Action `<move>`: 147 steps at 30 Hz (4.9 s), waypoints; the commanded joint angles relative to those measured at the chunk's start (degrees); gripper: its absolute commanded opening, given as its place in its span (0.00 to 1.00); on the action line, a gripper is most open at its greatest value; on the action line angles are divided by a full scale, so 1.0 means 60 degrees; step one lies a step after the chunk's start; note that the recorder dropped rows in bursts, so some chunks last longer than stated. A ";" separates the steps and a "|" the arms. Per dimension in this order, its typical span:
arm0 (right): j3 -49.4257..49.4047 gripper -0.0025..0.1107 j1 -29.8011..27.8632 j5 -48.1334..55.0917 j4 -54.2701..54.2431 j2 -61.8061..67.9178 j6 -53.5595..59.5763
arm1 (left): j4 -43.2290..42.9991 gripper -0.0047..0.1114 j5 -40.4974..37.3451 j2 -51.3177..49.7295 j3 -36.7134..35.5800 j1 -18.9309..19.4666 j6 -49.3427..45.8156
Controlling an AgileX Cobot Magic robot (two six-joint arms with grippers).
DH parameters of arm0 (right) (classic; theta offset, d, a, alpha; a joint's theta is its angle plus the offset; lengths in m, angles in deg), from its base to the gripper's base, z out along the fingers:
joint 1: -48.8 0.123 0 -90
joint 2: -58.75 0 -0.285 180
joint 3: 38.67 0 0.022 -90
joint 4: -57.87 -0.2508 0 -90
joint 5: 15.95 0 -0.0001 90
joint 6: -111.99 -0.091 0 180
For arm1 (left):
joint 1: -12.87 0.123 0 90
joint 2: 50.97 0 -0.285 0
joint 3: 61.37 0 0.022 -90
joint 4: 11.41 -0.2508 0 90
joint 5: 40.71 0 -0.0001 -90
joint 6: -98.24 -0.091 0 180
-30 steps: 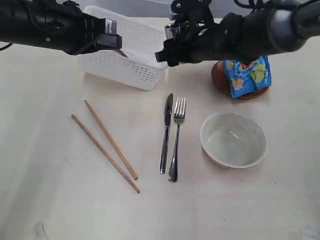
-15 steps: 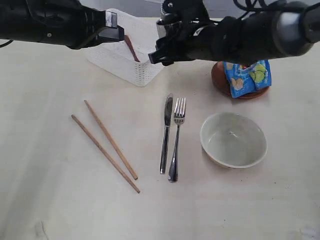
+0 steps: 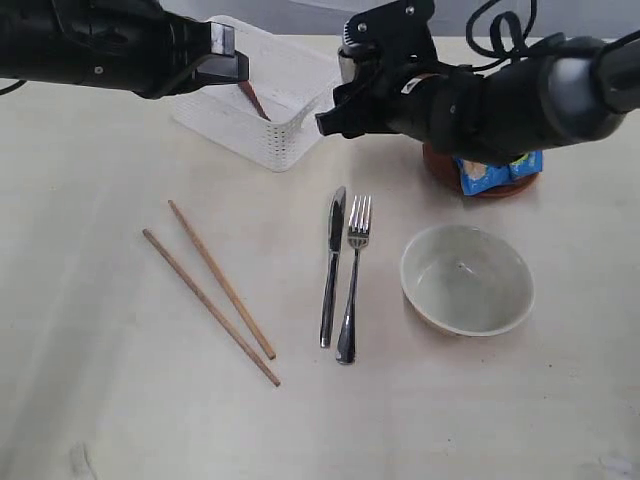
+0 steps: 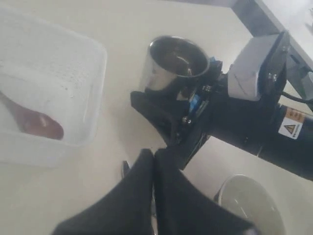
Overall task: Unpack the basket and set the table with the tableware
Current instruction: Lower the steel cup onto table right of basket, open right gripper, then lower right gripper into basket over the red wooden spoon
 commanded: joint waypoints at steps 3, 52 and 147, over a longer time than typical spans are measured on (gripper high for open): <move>0.0505 0.02 -0.0028 -0.0423 -0.0028 0.0762 -0.0045 | 0.0116 0.04 -0.0036 -0.0033 0.0008 -0.0056 -0.0054; 0.0111 0.18 -0.0462 -0.1855 0.2120 0.2208 -0.2884 | 0.0308 0.04 0.0101 -0.0033 -0.0009 -0.0056 -0.0306; 1.4766 0.35 0.1302 1.5064 0.3457 0.6661 -0.5094 | 0.0310 0.04 0.3657 0.3568 -0.2232 -0.0056 -0.0435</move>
